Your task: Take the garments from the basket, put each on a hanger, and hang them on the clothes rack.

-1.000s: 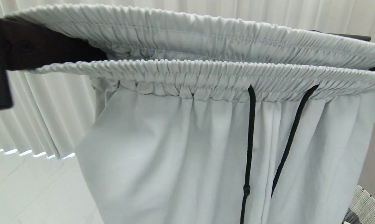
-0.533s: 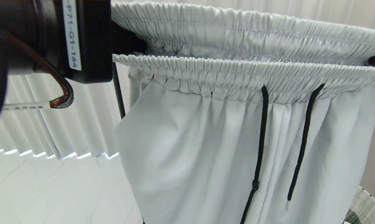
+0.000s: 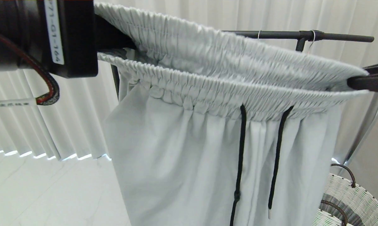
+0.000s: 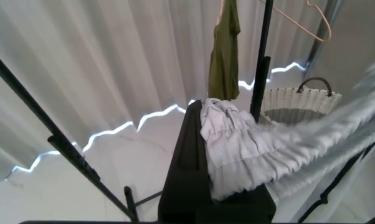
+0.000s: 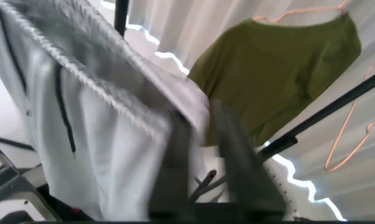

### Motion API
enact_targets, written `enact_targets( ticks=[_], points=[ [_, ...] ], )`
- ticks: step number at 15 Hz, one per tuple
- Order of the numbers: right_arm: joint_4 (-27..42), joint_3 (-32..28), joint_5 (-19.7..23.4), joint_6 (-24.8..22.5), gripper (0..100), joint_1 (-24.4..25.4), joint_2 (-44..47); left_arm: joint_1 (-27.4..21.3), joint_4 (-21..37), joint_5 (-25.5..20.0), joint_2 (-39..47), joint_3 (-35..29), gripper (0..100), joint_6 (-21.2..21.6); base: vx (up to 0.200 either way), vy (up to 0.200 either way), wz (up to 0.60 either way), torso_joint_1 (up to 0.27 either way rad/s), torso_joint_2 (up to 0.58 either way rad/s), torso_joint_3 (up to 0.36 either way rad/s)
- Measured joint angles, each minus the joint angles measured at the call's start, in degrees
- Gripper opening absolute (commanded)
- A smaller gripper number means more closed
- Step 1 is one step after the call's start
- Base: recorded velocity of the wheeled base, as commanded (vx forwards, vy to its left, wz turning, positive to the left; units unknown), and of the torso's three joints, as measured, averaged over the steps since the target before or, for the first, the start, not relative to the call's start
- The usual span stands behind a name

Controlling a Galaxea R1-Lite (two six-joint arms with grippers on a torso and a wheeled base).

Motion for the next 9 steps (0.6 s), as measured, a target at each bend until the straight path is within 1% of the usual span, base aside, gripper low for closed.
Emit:
enact_targets(
  ticks=[1,3,5,6,7,8,9],
  points=[
    [0.01,1.35,0.0,-0.18,100,0.23,-0.57,0.05,0.0,0.6,-0.13,0.09,0,-0.07,0.0,0.0,0.0,0.0,0.0,0.0],
    [0.0,3.63,0.0,-0.24,100,1.11,-2.41,0.09,0.02,3.47,-0.28,0.52,0,0.01,0.0,0.0,0.0,0.0,0.0,0.0],
    [-0.05,5.29,-0.07,-0.11,100,1.49,-4.6,0.37,0.0,4.19,-0.3,1.3,0,-0.1,0.0,0.0,0.0,0.0,0.0,0.0],
    [0.01,6.4,-0.44,0.0,100,1.07,-5.71,1.38,-0.01,4.79,-0.41,1.96,0,-0.16,0.0,0.0,0.0,0.0,0.0,0.0],
    [0.11,7.34,-0.88,0.01,100,-0.09,-6.63,2.38,-0.01,5.58,-0.79,2.93,0,-0.05,0.0,0.0,0.0,0.0,0.0,0.0],
    [0.67,8.37,-1.65,-0.1,100,-3.04,-7.44,3.28,0.1,6.17,-1.54,4.28,0,0.41,0.0,0.0,0.0,0.0,0.0,0.0],
    [1.4,9.57,-2.62,-0.35,100,-7.47,-8.02,4.06,0.1,6.35,-2.54,5.9,0,1.27,0.0,0.0,0.0,0.0,0.0,0.0]
  ],
)
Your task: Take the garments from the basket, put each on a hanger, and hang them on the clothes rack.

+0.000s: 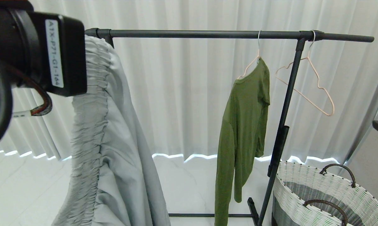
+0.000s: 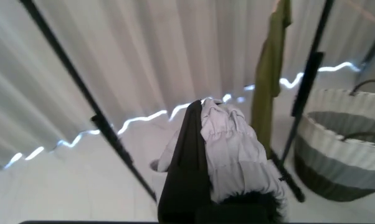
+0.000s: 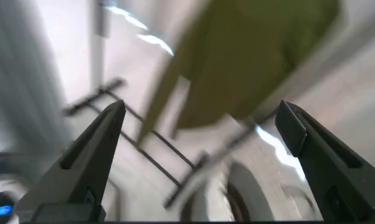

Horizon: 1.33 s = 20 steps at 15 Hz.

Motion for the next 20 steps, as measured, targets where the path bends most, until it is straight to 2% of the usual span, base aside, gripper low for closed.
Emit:
enact_targets(
  ticks=[3,6,9,13,16,20],
  points=[
    [1.4,5.73,-2.06,-1.17,100,-15.76,-1.71,4.44,0.24,0.22,-5.45,9.05,0,4.8,0.0,0.0,0.0,0.0,0.0,0.0],
    [1.94,12.31,-3.04,-4.32,100,-24.25,-4.66,10.3,0.2,0.22,-9.89,12.96,0,7.11,0.0,0.0,0.0,0.0,0.0,0.0],
    [1.54,18.46,-3.04,-5.89,100,-28.11,-8.37,19.29,0.17,0.22,-11.52,13.26,0,8.12,0.0,0.0,0.0,0.0,0.0,0.0],
    [-5.91,25.08,-2.6,-5.99,100,-32.24,-10.85,31.42,0.11,-0.27,-14.17,16.43,0,8.34,0.0,0.0,0.0,0.0,0.0,0.0],
    [-6.35,26.84,-2.39,-5.61,100,-33.78,-11.39,33.54,-0.02,-1.8,-16.51,21.53,0,8.09,0.0,0.0,0.0,0.062,-0.15,-0.096],
    [-8.22,28.0,-0.57,-3.96,100,-35.11,-11.33,33.79,0.0,-6.51,-19.48,26.6,0,8.25,0.0,0.0,0.0,0.172,-0.42,-0.257]
  ],
)
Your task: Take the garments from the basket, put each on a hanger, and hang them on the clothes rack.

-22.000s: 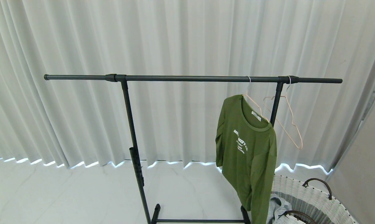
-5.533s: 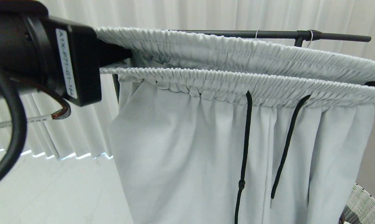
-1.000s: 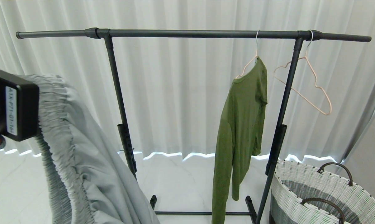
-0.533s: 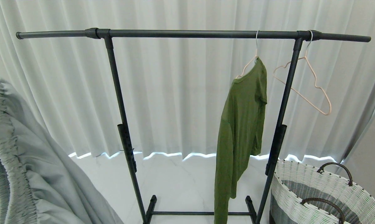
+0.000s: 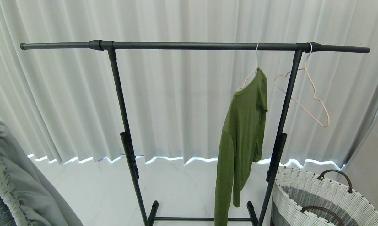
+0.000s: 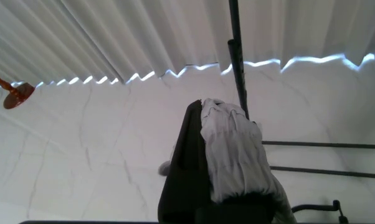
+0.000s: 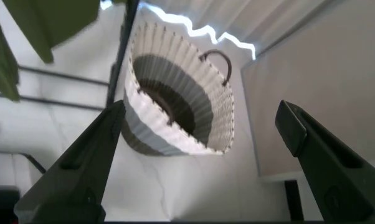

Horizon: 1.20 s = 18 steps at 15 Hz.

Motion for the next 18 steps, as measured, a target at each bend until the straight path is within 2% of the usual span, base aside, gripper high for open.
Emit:
enact_targets(
  ticks=[12,18],
  points=[
    [-6.34,0.11,3.45,2.35,100,-2.51,3.86,-2.16,-0.05,-0.61,-2.24,2.45,0,0.84,0.0,0.0,0.0,0.22,-0.5,-0.281],
    [-8.18,0.46,3.8,3.44,100,-3.63,6.97,-2.27,-0.18,-3.15,-2.96,3.41,0,1.04,0.0,0.0,0.0,0.231,-0.5,-0.265]
  ],
)
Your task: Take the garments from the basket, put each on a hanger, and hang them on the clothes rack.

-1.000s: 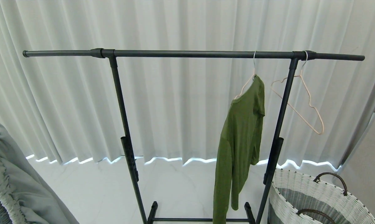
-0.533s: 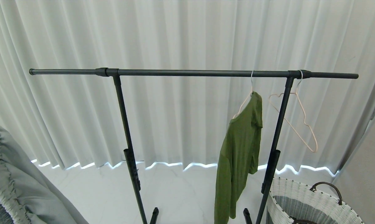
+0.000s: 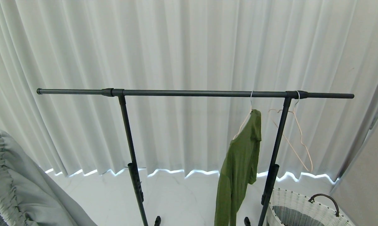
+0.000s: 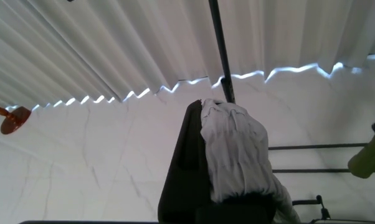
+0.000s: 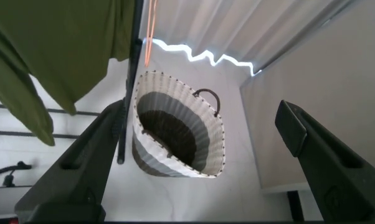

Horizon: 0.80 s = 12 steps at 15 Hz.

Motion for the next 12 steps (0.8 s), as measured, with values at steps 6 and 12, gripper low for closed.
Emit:
enact_targets(
  ticks=[6,12],
  points=[
    [-5.41,1.39,6.29,0.06,100,-4.75,3.72,0.0,-0.11,-0.17,0.11,0.8,0,-0.24,0.167,0.0,0.0,0.027,-0.06,-0.032],
    [-6.55,3.67,12.86,0.59,100,-9.86,8.28,0.09,-0.11,-0.12,0.28,1.28,0,0.02,0.2,0.0,0.0,0.01,0.0,-0.002]
  ],
)
